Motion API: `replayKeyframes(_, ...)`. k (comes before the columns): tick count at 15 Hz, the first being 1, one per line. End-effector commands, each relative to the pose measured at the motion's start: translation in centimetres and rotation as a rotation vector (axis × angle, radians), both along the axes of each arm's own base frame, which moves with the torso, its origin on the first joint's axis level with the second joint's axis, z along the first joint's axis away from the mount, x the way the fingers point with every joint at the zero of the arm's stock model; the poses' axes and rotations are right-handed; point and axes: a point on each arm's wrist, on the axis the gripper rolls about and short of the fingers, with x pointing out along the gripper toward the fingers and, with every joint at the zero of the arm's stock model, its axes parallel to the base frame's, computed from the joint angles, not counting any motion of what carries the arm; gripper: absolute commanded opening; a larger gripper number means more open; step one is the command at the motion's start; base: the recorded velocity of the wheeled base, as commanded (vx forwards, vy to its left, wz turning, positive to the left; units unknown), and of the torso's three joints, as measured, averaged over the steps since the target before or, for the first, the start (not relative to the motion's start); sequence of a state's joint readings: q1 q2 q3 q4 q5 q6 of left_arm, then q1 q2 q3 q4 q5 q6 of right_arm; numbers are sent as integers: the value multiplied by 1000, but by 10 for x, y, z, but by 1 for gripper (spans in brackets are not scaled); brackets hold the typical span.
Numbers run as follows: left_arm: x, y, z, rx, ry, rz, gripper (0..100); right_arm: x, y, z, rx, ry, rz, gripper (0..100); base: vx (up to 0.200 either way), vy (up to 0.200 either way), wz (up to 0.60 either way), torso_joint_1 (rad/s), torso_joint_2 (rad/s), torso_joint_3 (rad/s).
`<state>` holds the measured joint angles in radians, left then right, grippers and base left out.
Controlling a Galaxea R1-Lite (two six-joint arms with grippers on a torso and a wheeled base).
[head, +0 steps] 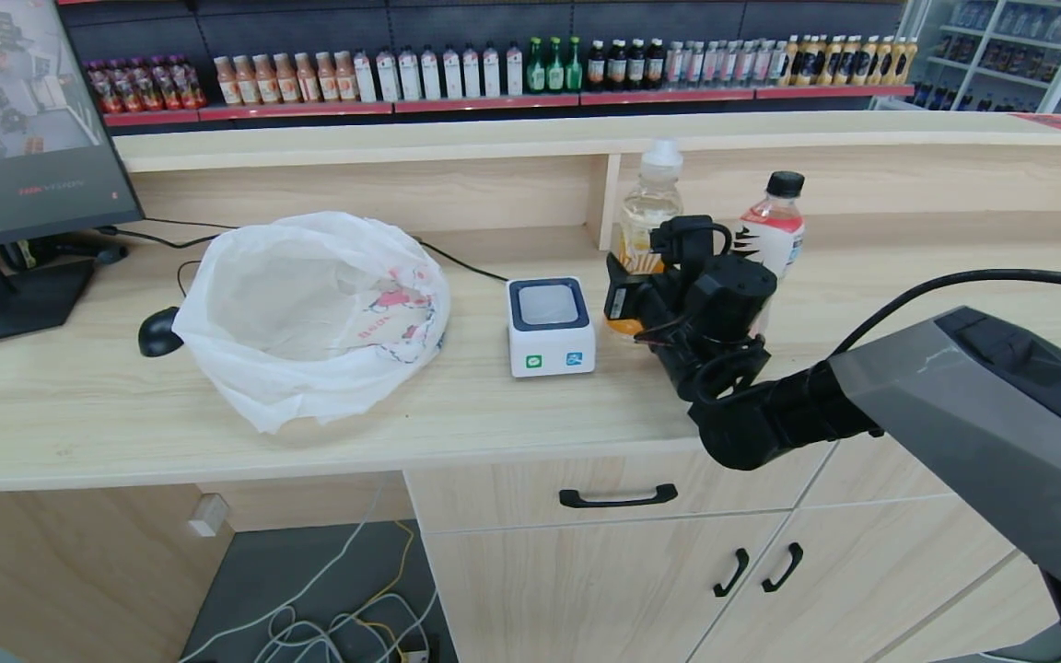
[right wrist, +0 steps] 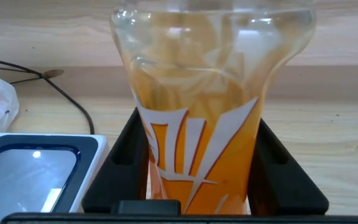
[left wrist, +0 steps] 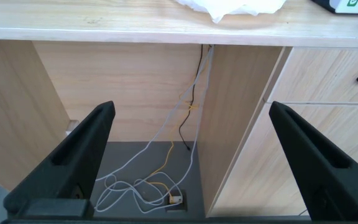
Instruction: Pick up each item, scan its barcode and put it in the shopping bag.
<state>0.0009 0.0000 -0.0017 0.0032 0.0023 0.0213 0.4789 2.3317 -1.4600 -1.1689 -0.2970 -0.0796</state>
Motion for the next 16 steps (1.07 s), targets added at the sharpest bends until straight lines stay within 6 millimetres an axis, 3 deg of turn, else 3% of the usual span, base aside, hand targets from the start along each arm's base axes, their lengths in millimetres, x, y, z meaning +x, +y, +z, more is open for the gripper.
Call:
replayKeyframes(1,0,0,0,0,0,1,100,-1,0,4,2,-9,-2,0,0,0,0,0,0,0)
replayKeyframes(8,0,0,0,-1,0,1,100,-7,0,14,19,-41,4,0,0,0,0,0,0,0)
replayKeyframes(14,0,0,0,0,0,1,100,-21,-5,47,50,-100,10,0,0,0,0,0,0,0)
replayKeyframes(16,0,0,0,0,0,1,100,-37,-5,59,41,-108,18,0,0,0,0,0,0,0)
